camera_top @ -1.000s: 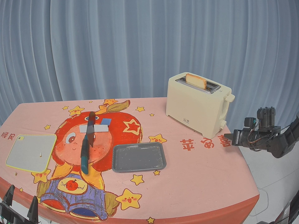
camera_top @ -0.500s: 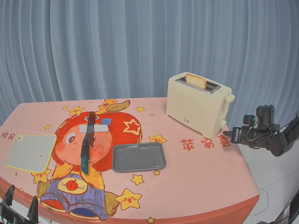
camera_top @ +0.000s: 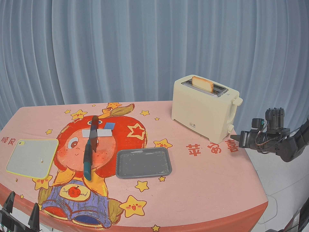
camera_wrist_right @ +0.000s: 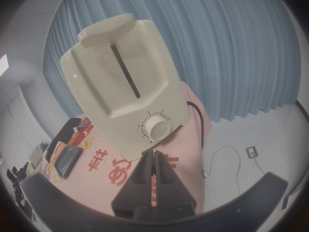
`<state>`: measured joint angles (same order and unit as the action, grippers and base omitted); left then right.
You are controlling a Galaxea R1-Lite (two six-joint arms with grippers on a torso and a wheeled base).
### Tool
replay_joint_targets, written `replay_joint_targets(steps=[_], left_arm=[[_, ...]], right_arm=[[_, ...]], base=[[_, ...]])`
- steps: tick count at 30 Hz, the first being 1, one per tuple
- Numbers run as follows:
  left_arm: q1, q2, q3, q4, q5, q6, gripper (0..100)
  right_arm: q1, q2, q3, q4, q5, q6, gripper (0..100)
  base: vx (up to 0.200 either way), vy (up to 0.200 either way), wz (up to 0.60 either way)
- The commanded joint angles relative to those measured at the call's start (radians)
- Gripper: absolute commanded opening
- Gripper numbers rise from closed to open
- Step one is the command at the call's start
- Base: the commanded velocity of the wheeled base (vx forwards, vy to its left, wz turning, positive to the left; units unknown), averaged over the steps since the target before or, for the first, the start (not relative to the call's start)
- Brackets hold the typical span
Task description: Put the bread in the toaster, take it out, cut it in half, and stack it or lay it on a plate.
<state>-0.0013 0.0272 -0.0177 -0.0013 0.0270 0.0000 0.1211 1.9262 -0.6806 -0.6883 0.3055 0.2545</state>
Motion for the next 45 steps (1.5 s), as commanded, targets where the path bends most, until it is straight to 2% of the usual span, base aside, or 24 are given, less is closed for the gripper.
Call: replay_joint_targets(steps=[1, 4, 22, 27, 37, 45], left_arm=[[0.0, 0.0, 0.018, 0.0, 0.001, 0.0, 100], [0.0, 0.0, 0.018, 0.0, 0.001, 0.0, 100], [0.0, 0.0, 0.018, 0.0, 0.001, 0.0, 100], [0.0, 0.0, 0.018, 0.0, 0.001, 0.0, 100], [0.0, 0.0, 0.018, 0.0, 0.001, 0.0, 100], [0.0, 0.0, 0.018, 0.0, 0.001, 0.0, 100]], right_arm=[[0.0, 0.007, 0.004, 0.0, -0.009, 0.0, 0], [-0.003, 0.022, -0.005, -0.002, -0.023, -0.003, 0], [0.0, 0.039, -0.03, -0.027, -0.026, 0.003, 0], [0.008, 0.062, -0.023, -0.083, -0.062, 0.005, 0], [0.014, 0.056, -0.016, -0.086, -0.062, 0.005, 0], [0.063, -0.021, 0.029, -0.088, -0.062, 0.005, 0]], base=[[0.0, 0.0, 0.0], [0.0, 0.0, 0.0], [0.0, 0.0, 0.0], [0.0, 0.0, 0.0], [0.0, 0.0, 0.0], [0.0, 0.0, 0.0]])
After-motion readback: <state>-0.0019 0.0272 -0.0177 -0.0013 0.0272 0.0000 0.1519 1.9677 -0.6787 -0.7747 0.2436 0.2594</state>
